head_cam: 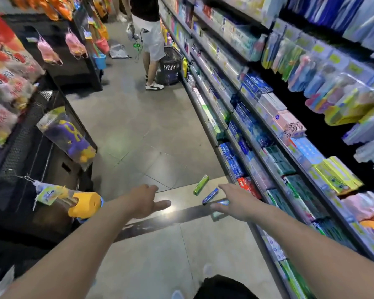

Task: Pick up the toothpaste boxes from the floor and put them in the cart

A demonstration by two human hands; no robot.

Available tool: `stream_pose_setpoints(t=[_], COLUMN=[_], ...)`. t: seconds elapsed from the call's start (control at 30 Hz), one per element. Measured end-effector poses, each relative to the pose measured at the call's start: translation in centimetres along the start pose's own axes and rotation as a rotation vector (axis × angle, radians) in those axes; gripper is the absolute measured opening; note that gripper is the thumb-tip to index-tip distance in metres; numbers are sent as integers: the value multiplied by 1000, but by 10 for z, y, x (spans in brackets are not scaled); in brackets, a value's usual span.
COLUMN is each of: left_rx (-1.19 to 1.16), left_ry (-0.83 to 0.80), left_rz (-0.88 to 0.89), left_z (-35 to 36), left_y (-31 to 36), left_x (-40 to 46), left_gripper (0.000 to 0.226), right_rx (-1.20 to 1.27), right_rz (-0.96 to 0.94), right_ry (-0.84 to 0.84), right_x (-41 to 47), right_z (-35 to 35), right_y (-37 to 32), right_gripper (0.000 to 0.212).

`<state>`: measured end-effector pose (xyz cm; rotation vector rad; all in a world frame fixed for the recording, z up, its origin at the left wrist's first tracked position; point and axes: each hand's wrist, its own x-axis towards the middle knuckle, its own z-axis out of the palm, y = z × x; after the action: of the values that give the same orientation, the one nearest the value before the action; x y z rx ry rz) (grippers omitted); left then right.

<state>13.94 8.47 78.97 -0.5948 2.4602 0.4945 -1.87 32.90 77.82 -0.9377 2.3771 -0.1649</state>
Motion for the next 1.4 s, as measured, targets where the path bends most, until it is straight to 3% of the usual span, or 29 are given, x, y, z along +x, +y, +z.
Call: stream_pose_setpoints(t=[0.27, 0.53, 0.63, 0.87, 0.97, 1.1, 1.17, 1.4], left_rx=[54, 28, 35, 144, 213, 324, 388, 580], left_ry=[-87, -151, -179, -250, -296, -373, -400, -483], left_rz=[-20, 37, 47, 247, 360, 488, 551, 684], left_z=[-52, -128, -150, -182, -185, -178, -165, -52], left_y=[-11, 30, 47, 87, 103, 120, 126, 135], left_x=[114, 242, 287, 392, 440, 504, 540, 671], left_gripper=[92, 88, 98, 94, 80, 94, 78, 67], right_rx=[78, 107, 134, 264, 319, 415, 467, 580], right_rz=[82, 122, 132, 156, 238, 422, 504, 639], right_ry=[-32, -68, -57, 47, 121, 215, 209, 233], right_x=[109, 223, 254, 291, 306, 331, 349, 418], right_z=[-22, -88, -111, -133, -124, -94, -69, 60], right_y=[30, 83, 100, 132, 148, 169, 177, 219], right_gripper=[85, 84, 82, 77, 77, 69, 61, 58])
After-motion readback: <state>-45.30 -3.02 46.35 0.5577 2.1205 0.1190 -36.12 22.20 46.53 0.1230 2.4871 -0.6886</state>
